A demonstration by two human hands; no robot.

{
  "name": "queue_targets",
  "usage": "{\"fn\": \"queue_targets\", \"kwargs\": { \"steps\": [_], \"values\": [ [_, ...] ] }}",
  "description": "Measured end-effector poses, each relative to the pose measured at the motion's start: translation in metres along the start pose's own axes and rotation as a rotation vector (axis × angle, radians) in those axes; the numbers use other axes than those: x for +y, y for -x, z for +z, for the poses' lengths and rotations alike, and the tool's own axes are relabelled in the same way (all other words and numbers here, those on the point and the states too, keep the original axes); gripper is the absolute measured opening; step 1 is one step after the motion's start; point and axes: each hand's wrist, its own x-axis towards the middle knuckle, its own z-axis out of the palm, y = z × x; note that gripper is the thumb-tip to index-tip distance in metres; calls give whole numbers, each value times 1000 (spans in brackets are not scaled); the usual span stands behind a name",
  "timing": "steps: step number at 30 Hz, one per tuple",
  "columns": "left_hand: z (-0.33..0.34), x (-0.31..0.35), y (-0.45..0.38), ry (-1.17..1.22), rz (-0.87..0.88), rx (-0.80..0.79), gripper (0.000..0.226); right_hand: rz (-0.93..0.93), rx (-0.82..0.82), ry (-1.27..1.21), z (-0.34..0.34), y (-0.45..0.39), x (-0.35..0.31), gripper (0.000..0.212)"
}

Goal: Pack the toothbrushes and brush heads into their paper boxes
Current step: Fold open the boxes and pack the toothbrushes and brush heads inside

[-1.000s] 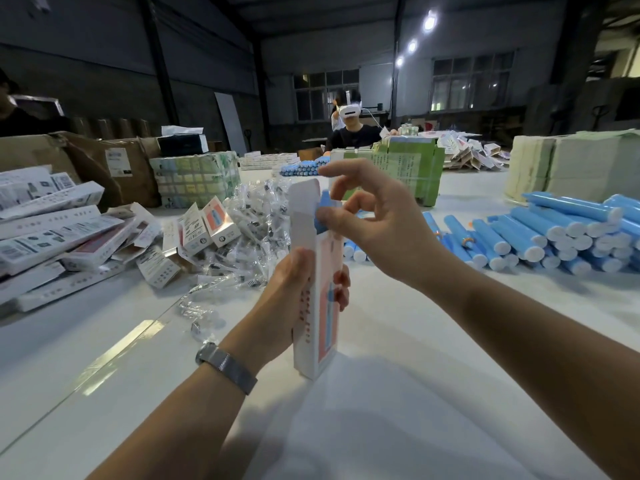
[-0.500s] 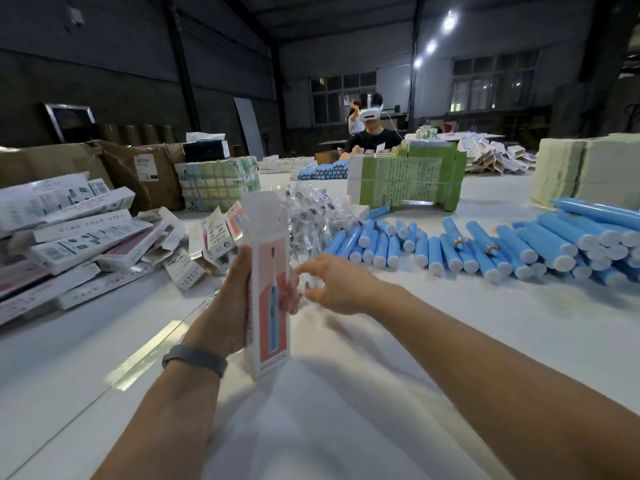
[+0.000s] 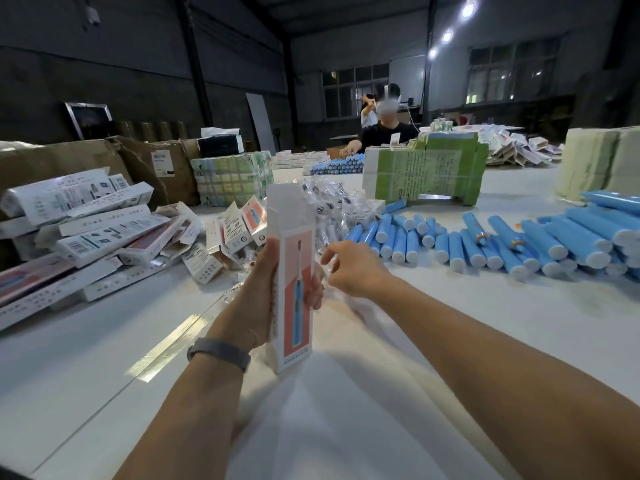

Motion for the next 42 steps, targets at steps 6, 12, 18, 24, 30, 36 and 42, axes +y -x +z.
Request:
{"fn": "queue_targets", "kwargs": {
  "steps": [6, 12, 18, 24, 30, 36, 42],
  "values": [
    [10, -4, -1, 60, -29, -51, 66, -104, 327, -282, -60, 25, 1, 33],
    [26, -7, -1, 81, -51, -128, 65, -248, 504, -742, -137, 81, -6, 28],
    [38, -2, 5, -95, -10, -164, 64, -476, 269, -617, -165, 113, -28, 28],
    [56, 6, 8, -225, 32, -141, 51, -556, 371, -309, -153, 119, -43, 42],
    [57, 7, 10, -230, 22, -137, 54, -494, 403, -708, -147, 116, -41, 45],
    [56, 6, 9, -220, 32, -111, 54, -540, 306, -864, -132, 114, -47, 37],
    [55, 6, 9, -232, 20, -123, 62, -481, 453, -656, -130, 110, -44, 31]
  ]
}}
